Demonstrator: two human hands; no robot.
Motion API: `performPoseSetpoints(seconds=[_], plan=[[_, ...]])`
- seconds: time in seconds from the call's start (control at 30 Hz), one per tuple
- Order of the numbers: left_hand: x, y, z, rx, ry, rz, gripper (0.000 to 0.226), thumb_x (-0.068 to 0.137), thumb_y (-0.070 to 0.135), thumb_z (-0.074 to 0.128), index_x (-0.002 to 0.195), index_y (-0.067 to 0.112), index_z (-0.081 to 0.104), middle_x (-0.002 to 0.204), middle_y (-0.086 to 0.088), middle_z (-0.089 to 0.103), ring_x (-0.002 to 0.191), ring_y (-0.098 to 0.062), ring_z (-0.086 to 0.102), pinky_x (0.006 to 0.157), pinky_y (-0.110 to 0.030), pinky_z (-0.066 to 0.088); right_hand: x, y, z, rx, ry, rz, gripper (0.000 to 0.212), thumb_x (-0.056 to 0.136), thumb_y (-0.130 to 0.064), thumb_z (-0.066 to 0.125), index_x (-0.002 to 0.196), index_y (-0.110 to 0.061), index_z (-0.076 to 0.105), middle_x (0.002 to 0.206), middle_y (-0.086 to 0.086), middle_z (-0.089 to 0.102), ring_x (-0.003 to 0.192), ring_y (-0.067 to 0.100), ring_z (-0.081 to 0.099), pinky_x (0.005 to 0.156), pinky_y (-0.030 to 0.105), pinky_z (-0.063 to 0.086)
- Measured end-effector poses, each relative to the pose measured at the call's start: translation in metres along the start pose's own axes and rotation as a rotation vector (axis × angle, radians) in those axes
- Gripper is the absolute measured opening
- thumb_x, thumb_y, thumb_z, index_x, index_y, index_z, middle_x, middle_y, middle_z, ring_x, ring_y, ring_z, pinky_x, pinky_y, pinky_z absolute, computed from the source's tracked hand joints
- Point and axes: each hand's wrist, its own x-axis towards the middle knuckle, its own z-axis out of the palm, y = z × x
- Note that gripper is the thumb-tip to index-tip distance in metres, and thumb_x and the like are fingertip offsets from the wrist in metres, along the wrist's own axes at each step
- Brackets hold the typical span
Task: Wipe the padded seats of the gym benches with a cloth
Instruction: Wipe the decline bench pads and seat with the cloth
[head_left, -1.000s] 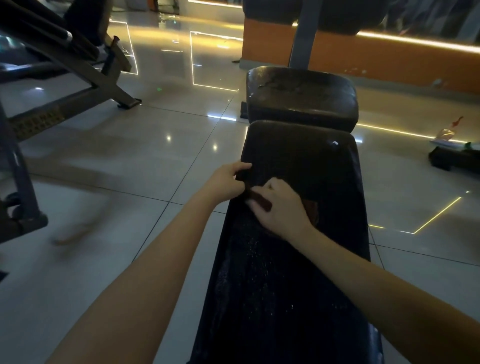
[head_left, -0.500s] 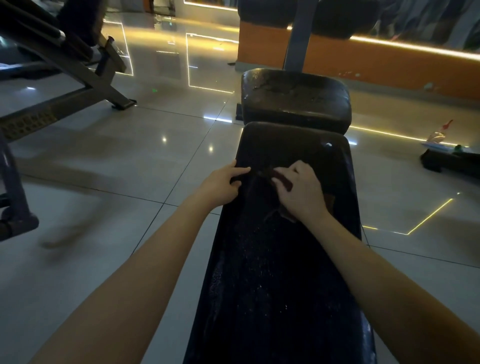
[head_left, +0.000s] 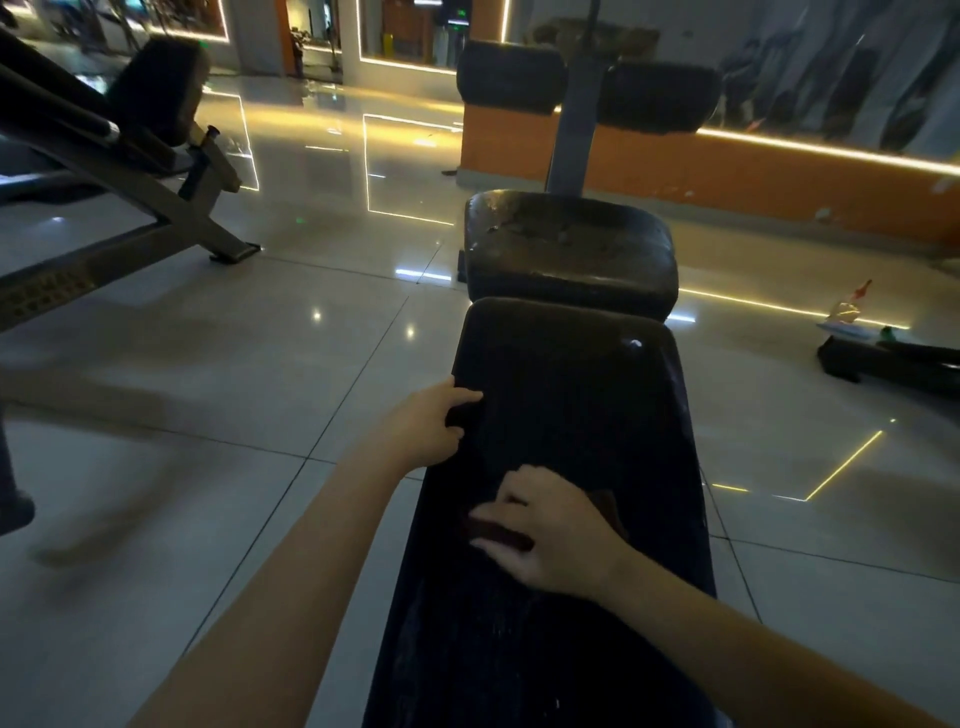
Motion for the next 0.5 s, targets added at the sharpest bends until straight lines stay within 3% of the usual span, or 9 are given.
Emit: performPoseSetpoints(seconds=[0.07, 0.2, 0.4, 0.5], plan=[[0.005, 0.003, 0.001, 0.124, 0.041, 0.015, 0.050, 0.099, 0.018, 0.053, 0.147, 0.027, 0.041, 0.158, 0.006, 0.028, 0.141, -0.017, 0.034, 0.109, -0.029, 0.033, 0.021, 0.031, -0.009, -0.078, 0.105, 0.179, 0.031, 0.088, -0.042, 0.061, 0.103, -0.018, 0.074, 0.085, 0.000, 0.058, 0.078, 0.017, 0.056, 0.066, 0.028, 0.047], [0.032, 0.013, 0.011, 0.348, 0.008, 0.151, 0.060, 0.099, 0.036, 0.053, 0.153, 0.027, 0.028, 0.164, 0.000, 0.009, 0.151, -0.017, 0.004, 0.121, -0.039, 0.018, 0.061, 0.094, -0.030, -0.225, 0.276, 0.543, 0.025, 0.089, -0.037, 0.066, 0.106, -0.019, 0.072, 0.089, -0.001, 0.058, 0.087, 0.017, 0.058, 0.075, 0.030, 0.047], [0.077, 0.045, 0.020, 0.413, -0.046, 0.217, 0.076, 0.098, 0.052, 0.048, 0.156, 0.020, 0.012, 0.164, -0.007, 0.003, 0.151, -0.026, 0.002, 0.121, -0.045, 0.009, 0.085, 0.138, -0.039, -0.304, 0.360, 0.741, 0.035, 0.095, -0.042, 0.056, 0.117, -0.018, 0.068, 0.107, 0.004, 0.062, 0.102, 0.020, 0.057, 0.087, 0.035, 0.047], [0.085, 0.052, 0.020, 0.470, -0.097, 0.181, 0.084, 0.094, 0.056, 0.052, 0.157, 0.020, 0.009, 0.164, -0.007, 0.000, 0.151, -0.027, 0.000, 0.121, -0.048, 0.015, 0.082, 0.132, -0.040, -0.279, 0.314, 0.734, 0.032, 0.095, -0.042, 0.053, 0.114, -0.021, 0.068, 0.105, 0.003, 0.060, 0.100, 0.019, 0.056, 0.087, 0.035, 0.047]])
